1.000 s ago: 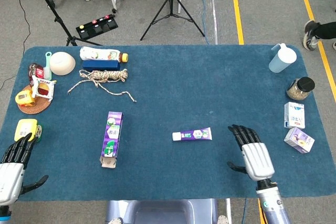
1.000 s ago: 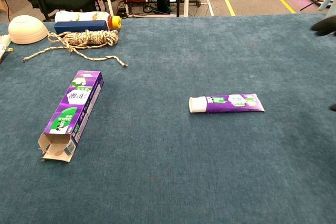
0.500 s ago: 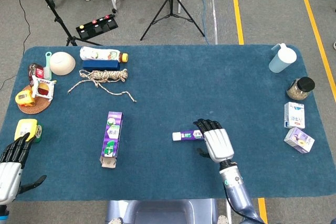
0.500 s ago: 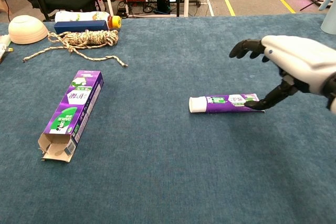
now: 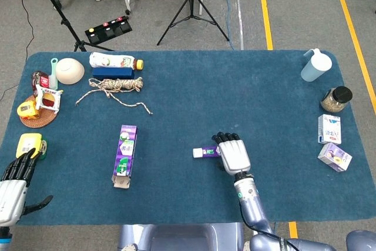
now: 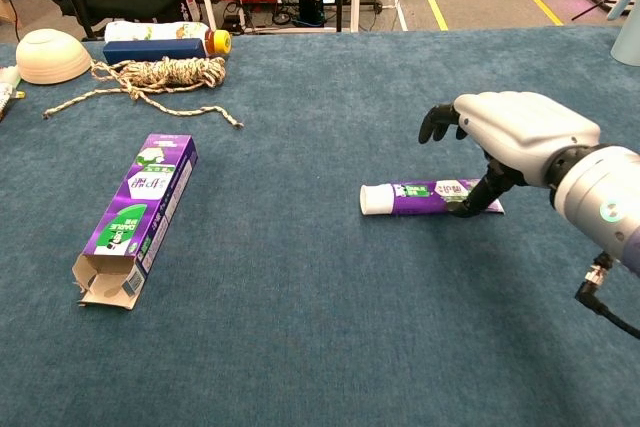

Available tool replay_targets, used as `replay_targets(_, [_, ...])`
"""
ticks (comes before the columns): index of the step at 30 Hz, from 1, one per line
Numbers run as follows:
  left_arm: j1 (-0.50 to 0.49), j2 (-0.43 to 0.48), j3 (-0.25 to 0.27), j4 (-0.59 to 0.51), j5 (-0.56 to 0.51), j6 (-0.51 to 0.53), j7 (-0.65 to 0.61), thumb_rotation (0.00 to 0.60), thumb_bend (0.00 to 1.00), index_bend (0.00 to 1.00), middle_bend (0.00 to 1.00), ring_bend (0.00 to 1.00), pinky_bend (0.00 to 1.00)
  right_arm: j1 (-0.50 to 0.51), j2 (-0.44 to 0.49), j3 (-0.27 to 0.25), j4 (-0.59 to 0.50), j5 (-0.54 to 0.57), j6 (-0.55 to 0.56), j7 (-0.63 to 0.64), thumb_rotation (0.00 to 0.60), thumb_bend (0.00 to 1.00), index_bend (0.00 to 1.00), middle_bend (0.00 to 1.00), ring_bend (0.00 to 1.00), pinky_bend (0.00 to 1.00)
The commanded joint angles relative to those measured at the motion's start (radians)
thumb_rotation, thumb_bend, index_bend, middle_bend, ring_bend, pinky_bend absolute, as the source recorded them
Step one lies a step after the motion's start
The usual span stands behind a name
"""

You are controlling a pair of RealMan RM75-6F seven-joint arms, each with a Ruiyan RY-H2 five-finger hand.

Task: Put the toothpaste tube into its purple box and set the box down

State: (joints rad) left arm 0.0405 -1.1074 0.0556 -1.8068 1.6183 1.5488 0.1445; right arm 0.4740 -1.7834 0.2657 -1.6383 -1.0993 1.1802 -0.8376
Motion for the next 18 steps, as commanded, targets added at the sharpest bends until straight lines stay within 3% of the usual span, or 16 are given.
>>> replay_targets(1, [-0.002, 0.002, 0.0, -0.003, -0.004, -0.004, -0.001, 0.6, 0.07, 0.0, 0.0, 0.0, 0.09, 0.012, -0.01, 0.0, 0.014, 0.02, -0.009, 0.016, 0.6, 0.24, 0.29, 0.29, 0.29, 0.26])
replay_targets(18, [-0.005, 0.005, -0.008, -0.005, -0.024, -0.008, -0.008, 0.6, 0.07, 0.0, 0.0, 0.0, 0.09, 0.049, -0.061, -0.025, 0.135, 0.037, 0.006, 0.077, 0.6, 0.23, 0.34, 0.33, 0.33, 0.29])
